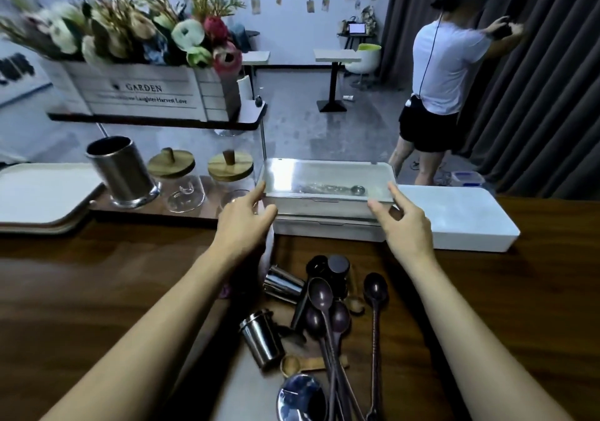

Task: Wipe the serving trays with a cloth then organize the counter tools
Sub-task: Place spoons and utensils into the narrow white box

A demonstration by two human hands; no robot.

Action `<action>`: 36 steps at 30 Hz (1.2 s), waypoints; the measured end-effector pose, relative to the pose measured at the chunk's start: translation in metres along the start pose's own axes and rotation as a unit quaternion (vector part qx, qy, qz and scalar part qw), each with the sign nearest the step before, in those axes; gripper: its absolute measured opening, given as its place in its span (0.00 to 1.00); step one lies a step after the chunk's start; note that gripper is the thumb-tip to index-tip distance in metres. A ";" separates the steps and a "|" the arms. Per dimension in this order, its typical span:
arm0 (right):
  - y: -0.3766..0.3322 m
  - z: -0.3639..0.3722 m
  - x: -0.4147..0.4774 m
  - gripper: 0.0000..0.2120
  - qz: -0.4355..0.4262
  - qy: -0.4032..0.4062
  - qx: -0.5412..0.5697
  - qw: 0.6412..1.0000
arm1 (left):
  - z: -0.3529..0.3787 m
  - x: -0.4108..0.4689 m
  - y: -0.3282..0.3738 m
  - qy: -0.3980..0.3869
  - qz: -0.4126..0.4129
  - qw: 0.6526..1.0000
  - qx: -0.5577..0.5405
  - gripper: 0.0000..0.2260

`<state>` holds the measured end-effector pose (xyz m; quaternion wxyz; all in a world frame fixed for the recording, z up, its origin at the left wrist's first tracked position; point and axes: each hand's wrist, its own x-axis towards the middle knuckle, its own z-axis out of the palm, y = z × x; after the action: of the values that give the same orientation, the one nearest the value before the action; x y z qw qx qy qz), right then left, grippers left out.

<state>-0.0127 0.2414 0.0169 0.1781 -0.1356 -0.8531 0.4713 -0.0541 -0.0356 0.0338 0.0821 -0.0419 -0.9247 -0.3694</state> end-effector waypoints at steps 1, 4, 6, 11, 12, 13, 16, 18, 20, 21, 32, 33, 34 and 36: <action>0.002 0.000 -0.001 0.33 0.001 0.002 -0.005 1.000 | 0.001 0.001 -0.001 -0.001 0.002 1.000 0.001 0.27; 0.006 0.000 -0.005 0.33 0.004 0.005 -0.021 1.000 | 0.003 0.007 -0.005 -0.002 0.017 1.000 0.011 0.27; 0.007 0.000 -0.007 0.33 0.001 0.006 -0.028 1.000 | 0.006 0.008 -0.008 0.002 0.032 0.999 0.008 0.28; 0.005 0.000 -0.011 0.40 -0.005 -0.020 -0.060 0.998 | 0.012 0.010 -0.019 -0.024 0.059 0.998 -0.027 0.35; 0.005 0.000 -0.011 0.42 -0.002 -0.029 -0.066 0.997 | 0.013 0.011 -0.023 -0.034 0.060 0.997 -0.033 0.38; 0.004 0.000 -0.012 0.43 0.001 -0.037 -0.071 0.997 | 0.014 0.011 -0.025 -0.043 0.058 0.997 -0.040 0.41; 0.004 0.000 -0.013 0.45 0.008 -0.054 -0.088 0.995 | 0.018 0.010 -0.029 -0.059 0.054 0.994 -0.072 0.44; 0.005 0.000 -0.013 0.46 0.013 -0.055 -0.099 0.994 | 0.019 0.009 -0.030 -0.060 0.057 0.993 -0.088 0.44; 0.005 0.000 -0.014 0.47 0.017 -0.056 -0.111 0.992 | 0.020 0.009 -0.031 -0.064 0.063 0.992 -0.089 0.44; 0.005 0.000 -0.014 0.47 0.018 -0.058 -0.116 0.991 | 0.020 0.009 -0.032 -0.067 0.066 0.992 -0.089 0.44; 0.006 -0.019 -0.020 0.51 0.007 -0.100 -0.121 0.988 | 0.006 0.001 -0.027 -0.099 0.090 0.984 -0.115 0.43; 0.009 -0.023 -0.022 0.50 0.014 -0.090 -0.131 0.987 | 0.003 -0.004 -0.026 -0.096 0.088 0.984 -0.121 0.42; 0.012 -0.026 -0.023 0.49 0.023 -0.082 -0.141 0.986 | 0.000 -0.007 -0.027 -0.088 0.079 0.985 -0.127 0.41; 0.020 -0.035 -0.028 0.47 0.043 -0.063 -0.159 0.984 | -0.004 -0.019 -0.026 -0.061 0.075 0.988 -0.120 0.38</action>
<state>0.0291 0.2667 0.0117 0.0795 -0.1685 -0.9200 0.3447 -0.0390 -0.0572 0.0155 0.0474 -0.1428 -0.8714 -0.4670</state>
